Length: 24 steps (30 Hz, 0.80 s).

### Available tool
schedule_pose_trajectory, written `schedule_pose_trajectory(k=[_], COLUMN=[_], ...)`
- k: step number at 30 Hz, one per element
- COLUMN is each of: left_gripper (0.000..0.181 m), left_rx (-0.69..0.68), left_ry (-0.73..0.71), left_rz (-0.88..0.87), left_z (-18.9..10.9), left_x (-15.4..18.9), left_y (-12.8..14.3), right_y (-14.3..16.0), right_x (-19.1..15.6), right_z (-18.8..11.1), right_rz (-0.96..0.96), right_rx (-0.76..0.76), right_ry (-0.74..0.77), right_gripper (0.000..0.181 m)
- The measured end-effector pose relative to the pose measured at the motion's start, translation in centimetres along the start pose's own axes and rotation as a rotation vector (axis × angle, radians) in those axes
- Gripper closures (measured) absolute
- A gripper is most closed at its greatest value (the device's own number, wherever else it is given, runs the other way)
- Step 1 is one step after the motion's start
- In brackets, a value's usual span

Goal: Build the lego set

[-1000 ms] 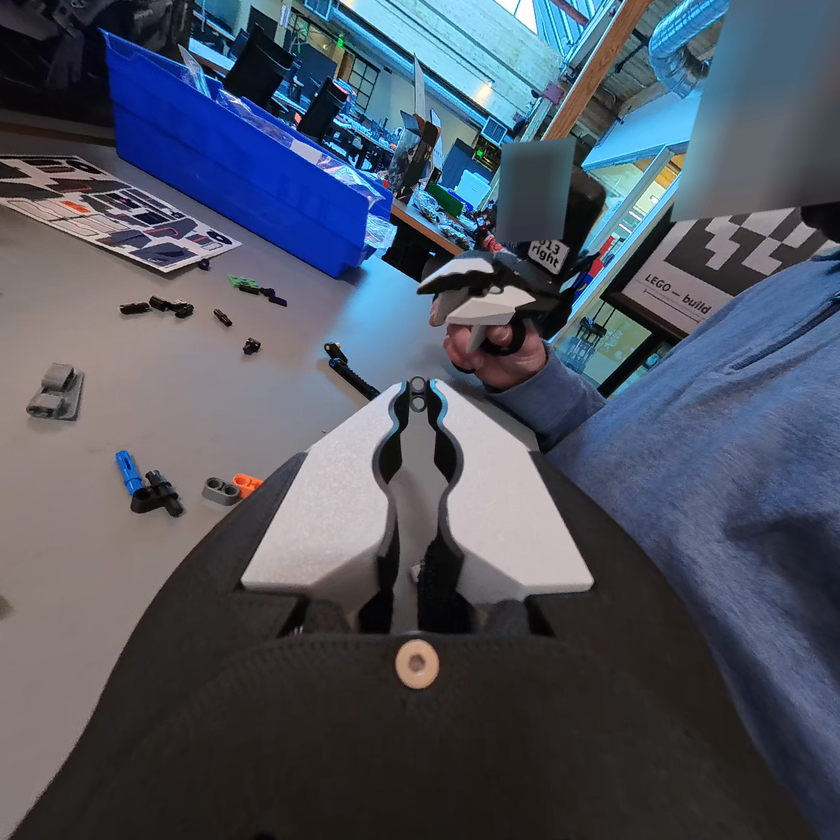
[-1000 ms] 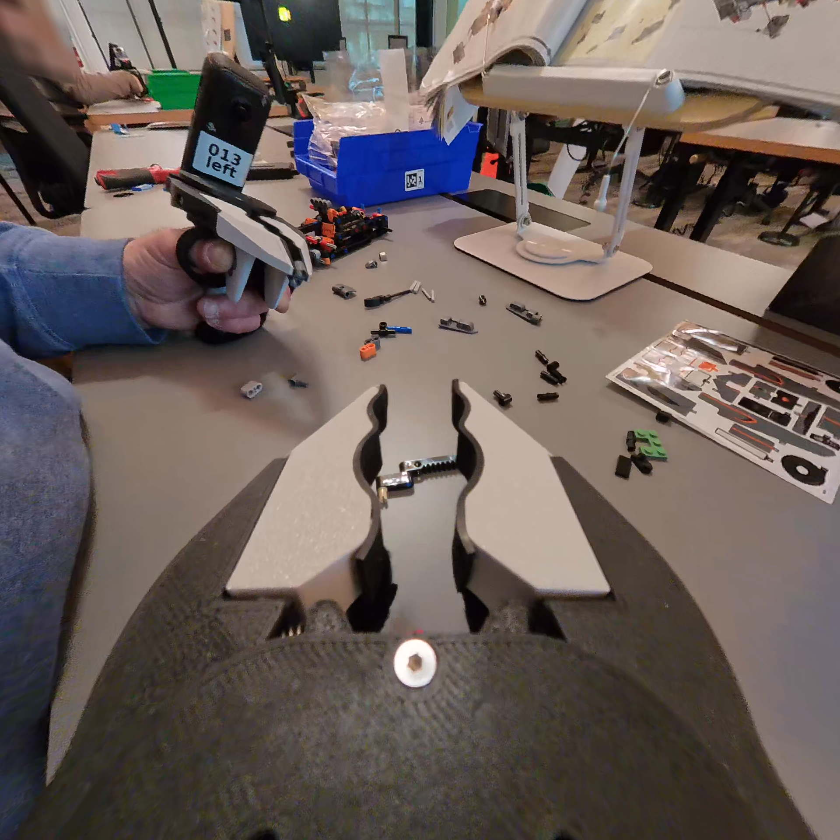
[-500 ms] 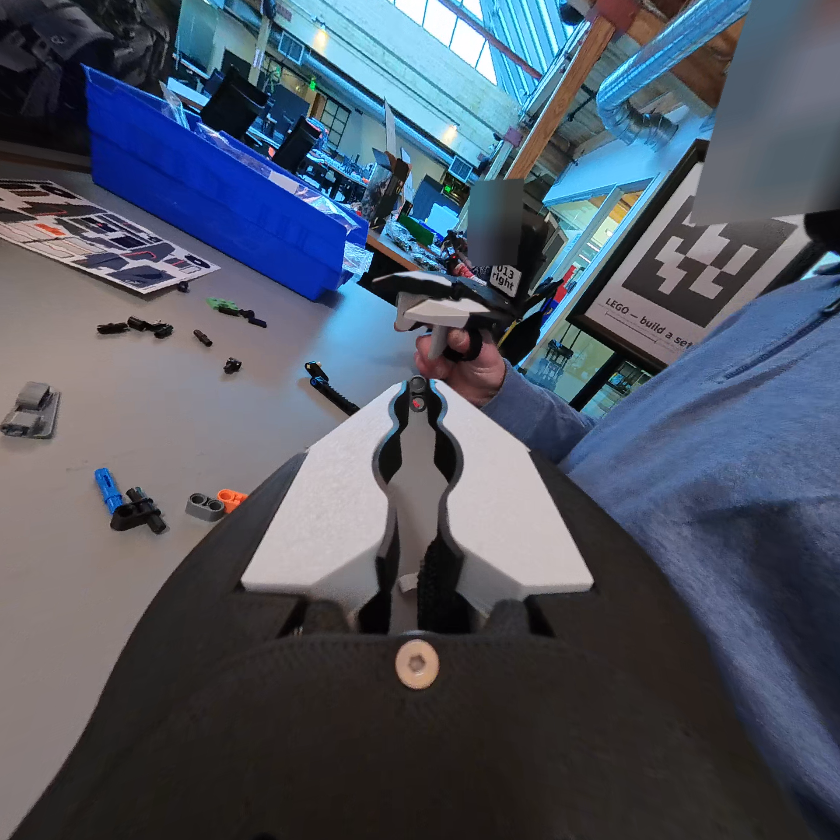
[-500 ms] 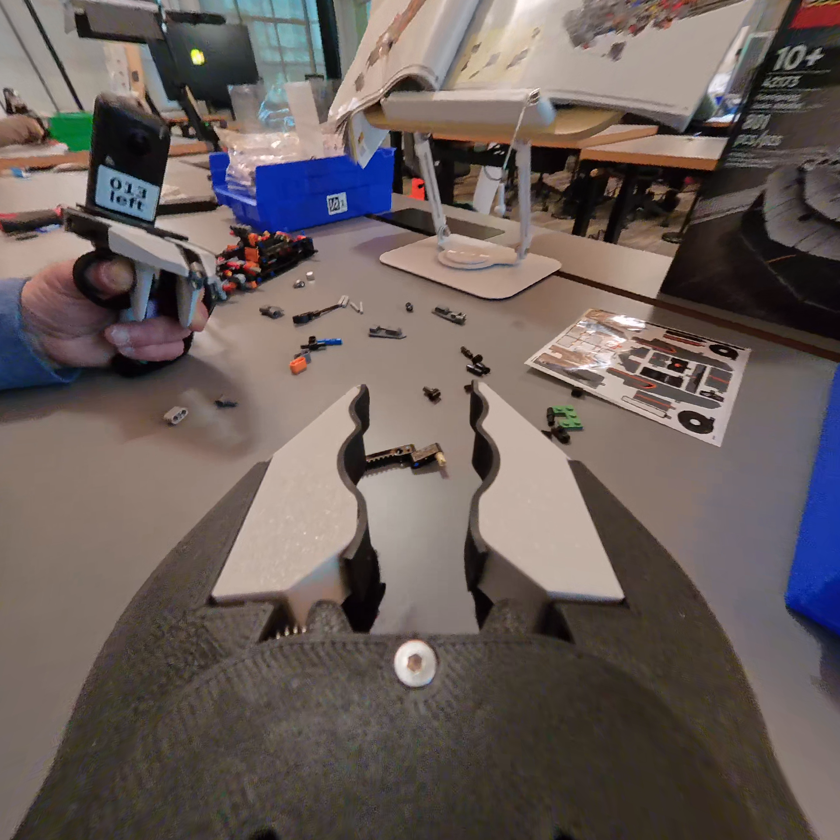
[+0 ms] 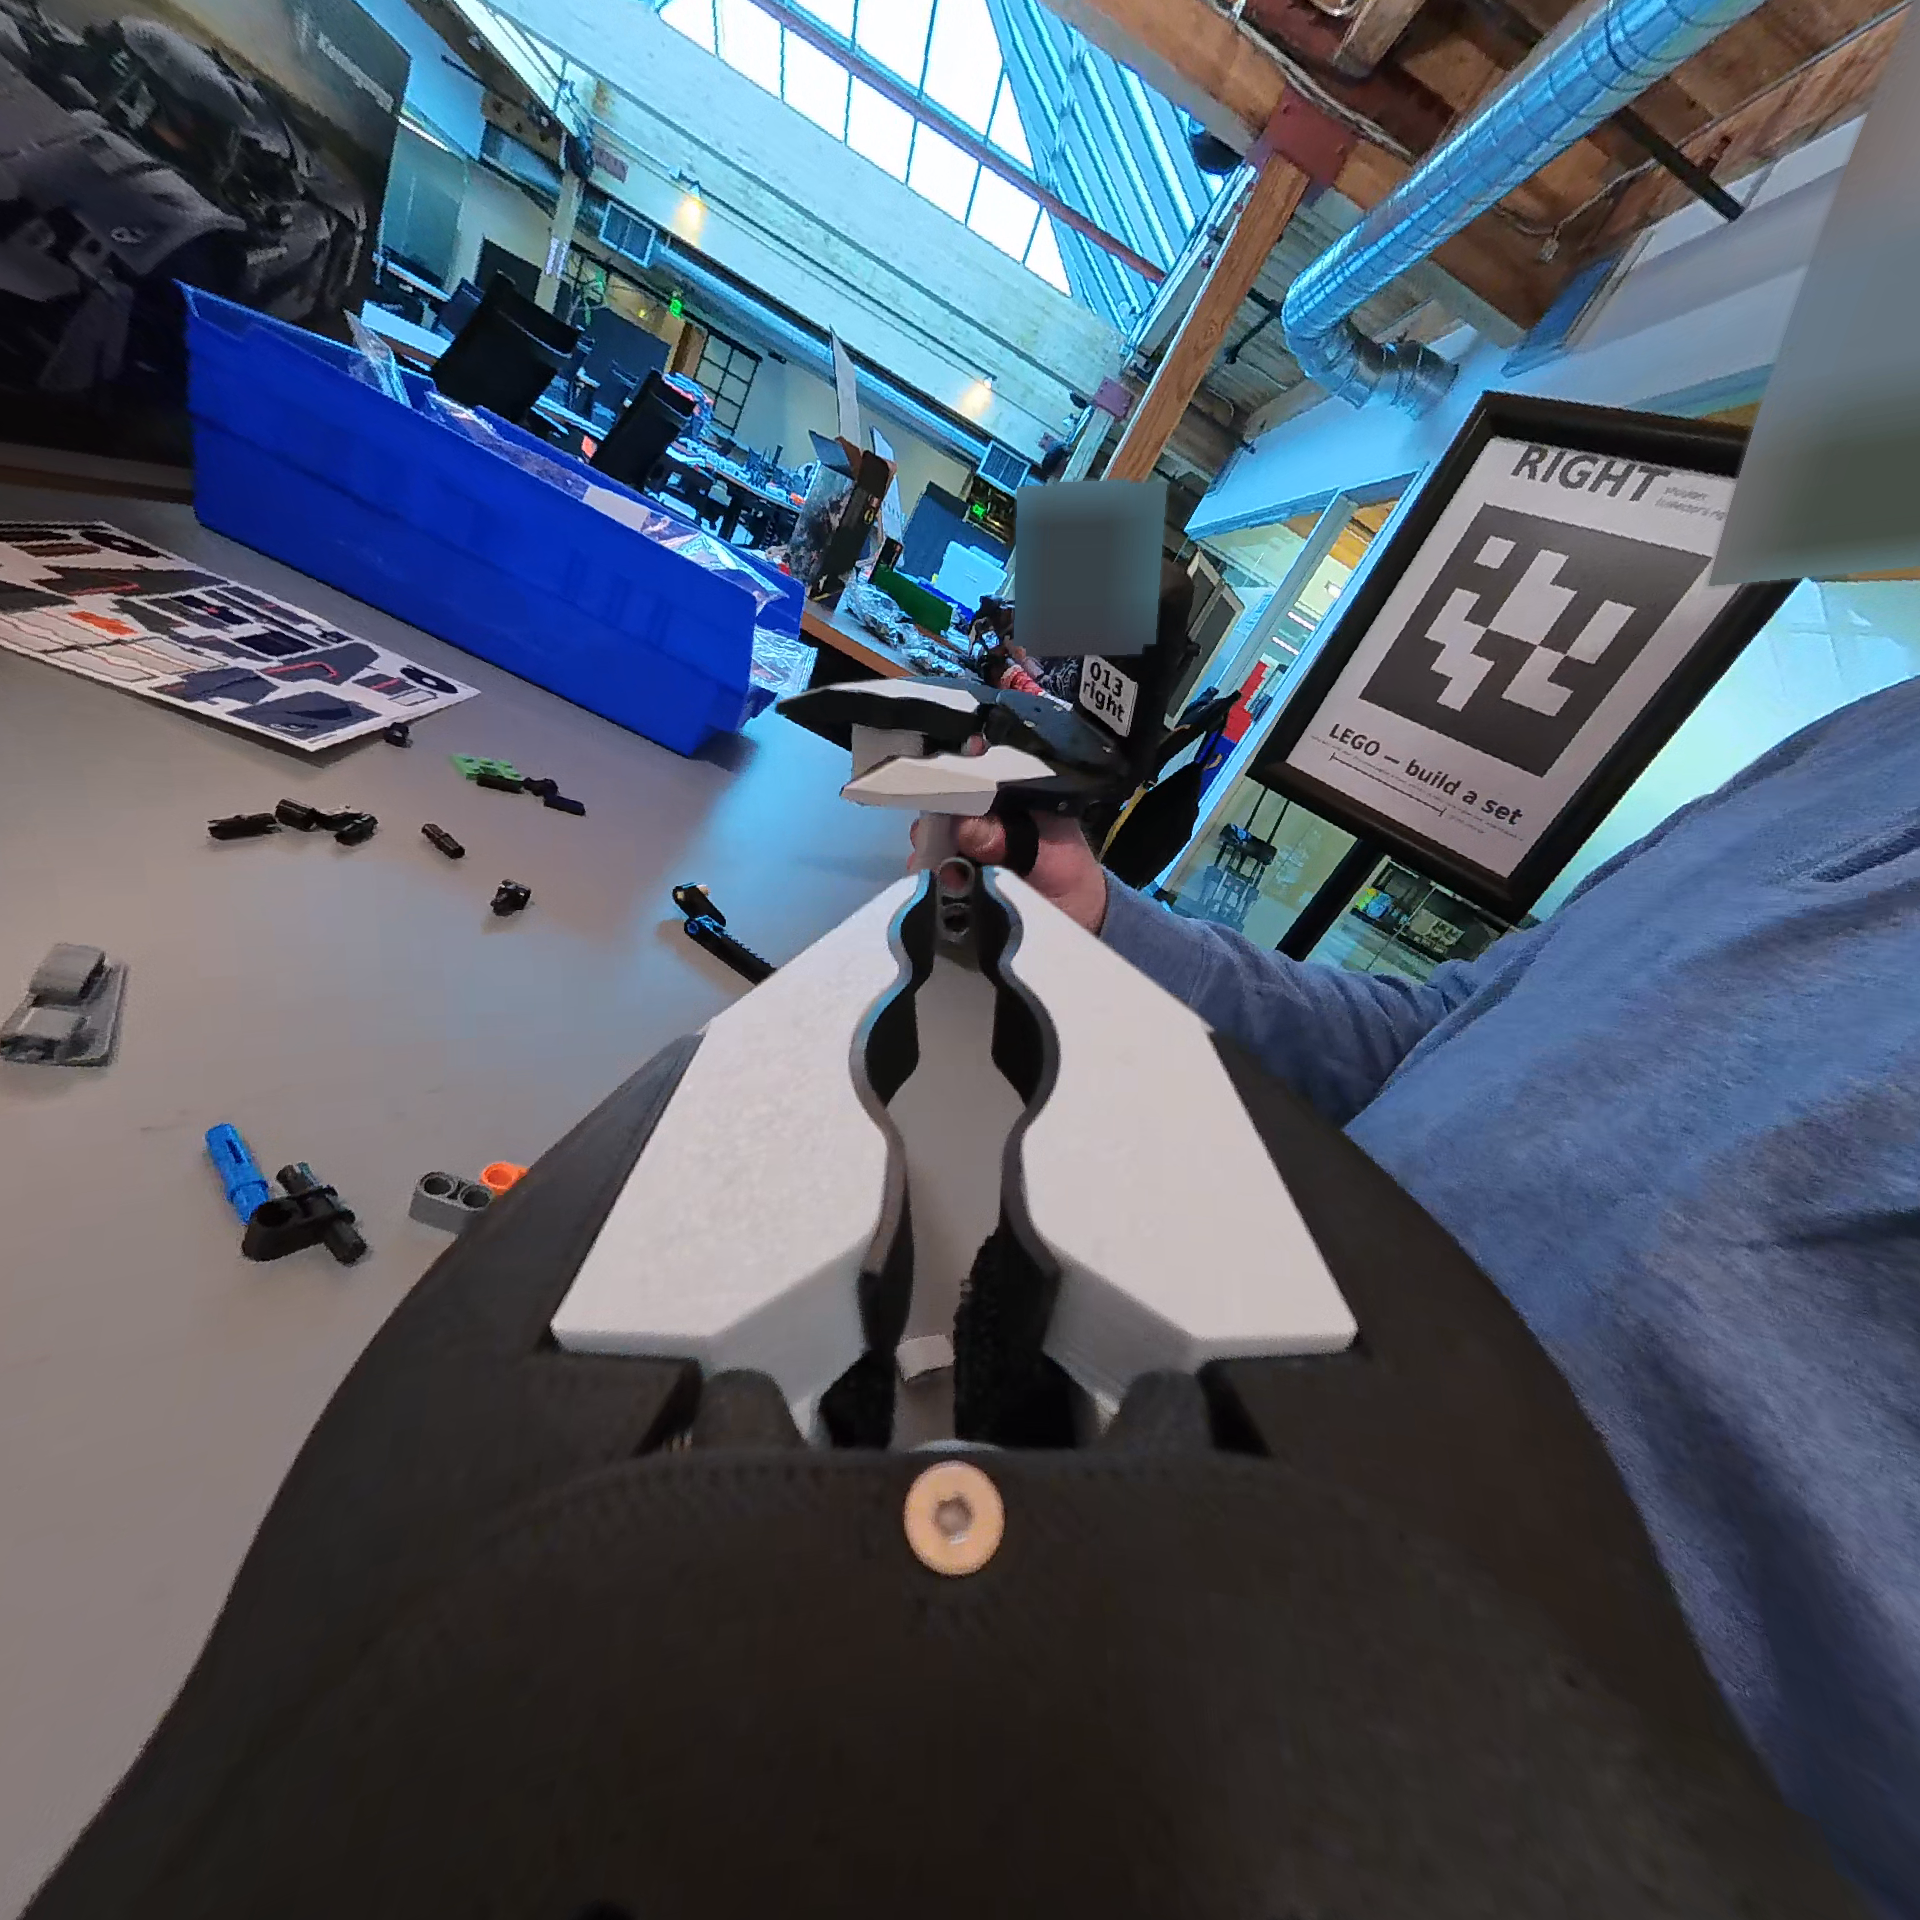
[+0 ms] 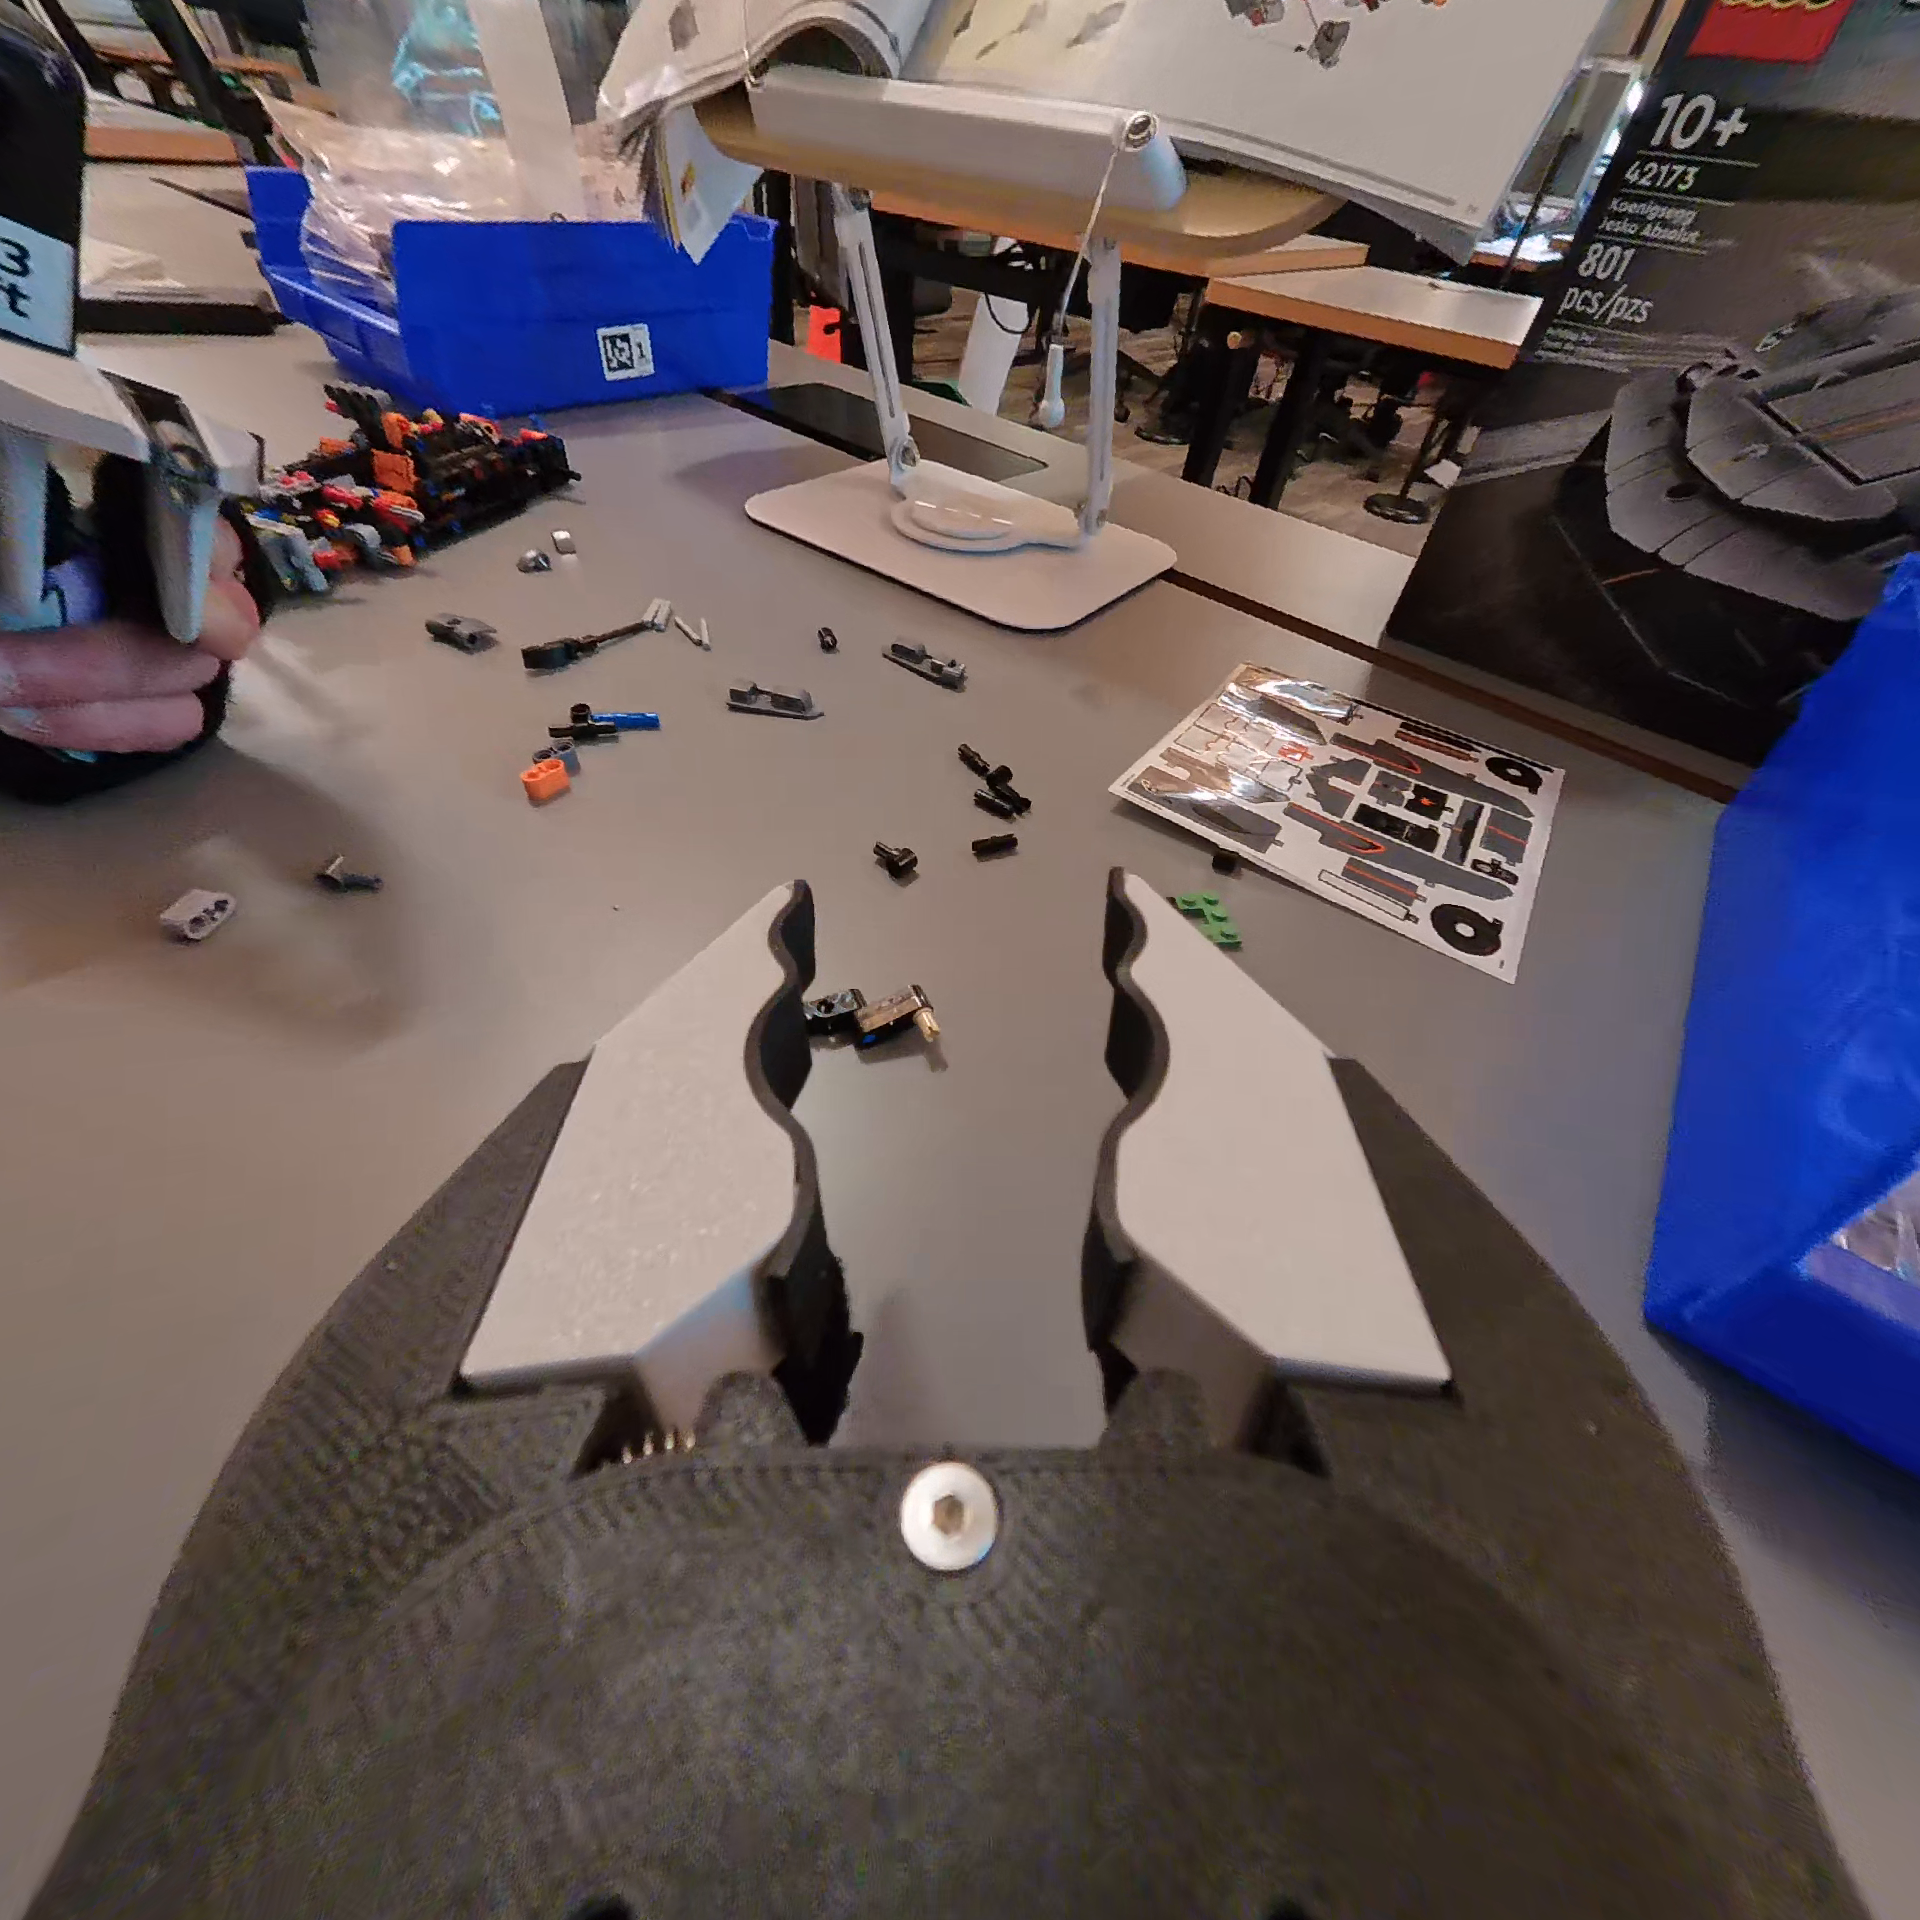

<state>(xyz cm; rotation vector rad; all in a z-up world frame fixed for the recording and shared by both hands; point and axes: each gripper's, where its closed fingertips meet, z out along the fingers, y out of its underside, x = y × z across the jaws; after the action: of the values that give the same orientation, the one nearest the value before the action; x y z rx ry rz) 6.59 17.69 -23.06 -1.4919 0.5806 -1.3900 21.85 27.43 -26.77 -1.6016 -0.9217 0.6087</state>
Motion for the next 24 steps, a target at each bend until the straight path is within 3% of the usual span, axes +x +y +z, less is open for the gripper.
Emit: schedule_pose_trajectory(k=[8,18,24], left_gripper=[0.176,0.176,0.176], left_rx=[0.037,0.089,0.034], left_ry=[0.009,-0.031,-0.073], left_rz=[0.013,0.033,0.112], left_z=[-0.3,-1.1,-0.8], left_x=[0.2,-0.1,0.0], left_y=[-0.6,-1.5,-1.1], right_y=[0.6,0.7,0.2], right_x=[0.1,-0.2,-0.4], right_z=[0.6,0.7,0.5], right_rz=[-0.037,-0.052,-0.05], right_rx=[-0.042,-0.05,-0.021], right_ry=[0.03,0.009,-0.005], right_gripper=[0.118,0.12,0.119])
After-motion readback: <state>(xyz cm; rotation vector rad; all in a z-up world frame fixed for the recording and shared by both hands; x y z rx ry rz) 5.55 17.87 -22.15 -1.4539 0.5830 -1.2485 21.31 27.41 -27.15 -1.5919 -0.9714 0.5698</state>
